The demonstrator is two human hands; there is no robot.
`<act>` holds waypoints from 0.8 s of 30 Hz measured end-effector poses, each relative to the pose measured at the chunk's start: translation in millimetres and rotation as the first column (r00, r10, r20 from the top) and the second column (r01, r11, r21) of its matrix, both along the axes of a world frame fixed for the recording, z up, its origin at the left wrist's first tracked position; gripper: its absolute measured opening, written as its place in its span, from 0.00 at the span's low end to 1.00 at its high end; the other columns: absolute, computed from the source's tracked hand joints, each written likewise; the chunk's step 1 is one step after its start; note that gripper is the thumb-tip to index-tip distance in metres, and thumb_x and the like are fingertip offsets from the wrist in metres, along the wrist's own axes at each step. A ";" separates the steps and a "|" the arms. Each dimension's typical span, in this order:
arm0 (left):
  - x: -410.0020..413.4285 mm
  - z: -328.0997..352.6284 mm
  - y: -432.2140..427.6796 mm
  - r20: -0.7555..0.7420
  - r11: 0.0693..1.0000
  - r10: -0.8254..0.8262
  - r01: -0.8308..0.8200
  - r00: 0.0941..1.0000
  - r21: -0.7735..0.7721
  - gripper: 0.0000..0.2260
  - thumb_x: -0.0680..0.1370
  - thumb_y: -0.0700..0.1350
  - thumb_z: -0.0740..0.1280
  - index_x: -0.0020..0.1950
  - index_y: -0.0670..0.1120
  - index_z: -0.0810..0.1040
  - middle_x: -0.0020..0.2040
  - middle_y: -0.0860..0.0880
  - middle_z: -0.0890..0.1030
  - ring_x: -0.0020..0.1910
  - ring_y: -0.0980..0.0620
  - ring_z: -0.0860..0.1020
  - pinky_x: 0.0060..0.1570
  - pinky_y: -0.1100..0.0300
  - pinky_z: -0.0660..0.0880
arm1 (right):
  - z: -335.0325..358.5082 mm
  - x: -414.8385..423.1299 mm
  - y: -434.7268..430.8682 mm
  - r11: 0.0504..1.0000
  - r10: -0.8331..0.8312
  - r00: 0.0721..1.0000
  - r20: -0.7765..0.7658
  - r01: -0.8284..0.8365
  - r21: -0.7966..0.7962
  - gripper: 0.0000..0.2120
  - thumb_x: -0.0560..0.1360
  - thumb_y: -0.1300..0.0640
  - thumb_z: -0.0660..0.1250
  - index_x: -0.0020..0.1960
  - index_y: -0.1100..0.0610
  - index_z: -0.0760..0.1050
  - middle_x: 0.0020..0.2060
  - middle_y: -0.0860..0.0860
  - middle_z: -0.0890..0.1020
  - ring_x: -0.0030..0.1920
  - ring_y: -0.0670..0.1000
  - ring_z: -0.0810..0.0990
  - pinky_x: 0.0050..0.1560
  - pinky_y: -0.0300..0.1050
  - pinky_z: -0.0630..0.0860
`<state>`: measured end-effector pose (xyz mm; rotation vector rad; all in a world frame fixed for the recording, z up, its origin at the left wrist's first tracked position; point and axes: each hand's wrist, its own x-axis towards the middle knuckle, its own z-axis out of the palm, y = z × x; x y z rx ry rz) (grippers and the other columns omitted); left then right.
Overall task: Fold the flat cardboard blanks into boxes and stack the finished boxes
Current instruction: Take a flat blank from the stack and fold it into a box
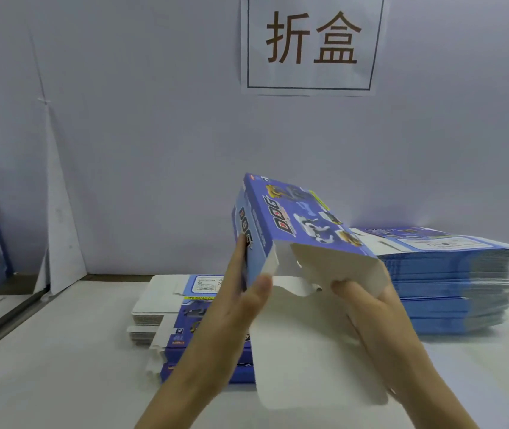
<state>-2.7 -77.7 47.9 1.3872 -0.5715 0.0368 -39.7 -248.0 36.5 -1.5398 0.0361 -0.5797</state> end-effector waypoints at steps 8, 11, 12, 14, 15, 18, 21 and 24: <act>-0.5 -7.9 29.0 0.270 0.888 0.439 -0.460 0.857 0.015 0.10 0.75 0.50 0.71 0.54 0.63 0.79 0.53 0.64 0.81 0.53 0.64 0.79 0.47 0.72 0.75 | 8.5 -4.6 -12.2 0.983 0.170 0.981 -0.089 -0.176 -0.056 0.17 0.65 0.54 0.70 0.54 0.50 0.76 0.47 0.47 0.84 0.39 0.49 0.77 0.44 0.47 0.74; 6.1 -8.7 36.4 0.250 0.889 0.428 -0.455 0.868 0.057 0.10 0.75 0.41 0.70 0.50 0.58 0.82 0.45 0.62 0.84 0.47 0.64 0.81 0.38 0.76 0.74 | 5.9 -2.8 -12.7 0.975 0.112 0.991 -0.079 -0.125 -0.186 0.05 0.74 0.56 0.73 0.49 0.51 0.82 0.44 0.46 0.86 0.44 0.45 0.83 0.48 0.40 0.78; 8.1 -8.9 37.6 0.237 0.887 0.426 -0.455 0.873 0.081 0.09 0.75 0.42 0.71 0.49 0.57 0.82 0.44 0.63 0.84 0.46 0.64 0.81 0.39 0.76 0.73 | 3.3 -0.2 -13.4 0.977 0.076 0.995 -0.071 -0.088 -0.192 0.02 0.74 0.57 0.72 0.46 0.52 0.83 0.40 0.45 0.86 0.40 0.43 0.82 0.44 0.36 0.77; 12.0 -10.8 39.0 0.203 0.885 0.422 -0.450 0.884 0.119 0.08 0.74 0.43 0.72 0.47 0.57 0.81 0.43 0.63 0.84 0.44 0.64 0.81 0.39 0.75 0.74 | -0.3 3.9 -12.8 0.992 0.054 0.995 -0.089 -0.064 -0.113 0.03 0.73 0.56 0.73 0.45 0.54 0.84 0.35 0.46 0.85 0.35 0.41 0.81 0.37 0.33 0.77; 14.1 -12.2 40.4 0.187 0.886 0.418 -0.444 0.889 0.132 0.08 0.74 0.44 0.72 0.47 0.58 0.81 0.43 0.63 0.84 0.43 0.64 0.81 0.39 0.74 0.75 | -1.1 5.3 -12.3 0.996 0.069 0.992 -0.108 -0.075 -0.054 0.06 0.71 0.54 0.74 0.46 0.55 0.84 0.36 0.47 0.85 0.35 0.42 0.81 0.36 0.33 0.77; 18.8 -13.1 43.9 0.112 0.901 0.400 -0.412 0.910 0.133 0.07 0.73 0.45 0.73 0.46 0.58 0.81 0.42 0.61 0.84 0.41 0.62 0.82 0.36 0.71 0.76 | -3.6 8.9 -14.8 0.993 0.112 0.985 -0.133 -0.108 0.039 0.20 0.61 0.46 0.75 0.48 0.58 0.83 0.39 0.51 0.86 0.37 0.46 0.83 0.38 0.37 0.79; 23.4 -14.3 47.4 0.056 0.915 0.378 -0.382 0.924 0.127 0.06 0.73 0.46 0.72 0.45 0.57 0.80 0.41 0.62 0.84 0.39 0.63 0.82 0.32 0.71 0.76 | -5.5 11.2 -15.9 0.990 0.135 0.982 -0.133 -0.129 0.051 0.24 0.57 0.43 0.76 0.46 0.57 0.84 0.40 0.52 0.85 0.38 0.48 0.83 0.39 0.38 0.79; 27.9 -15.4 51.4 0.011 0.935 0.324 -0.322 0.946 0.146 0.06 0.73 0.46 0.71 0.47 0.56 0.80 0.42 0.60 0.84 0.41 0.62 0.82 0.32 0.72 0.76 | -6.8 13.4 -18.4 0.984 0.165 0.977 -0.137 -0.154 0.087 0.24 0.56 0.43 0.76 0.46 0.56 0.84 0.38 0.51 0.85 0.36 0.47 0.83 0.39 0.39 0.79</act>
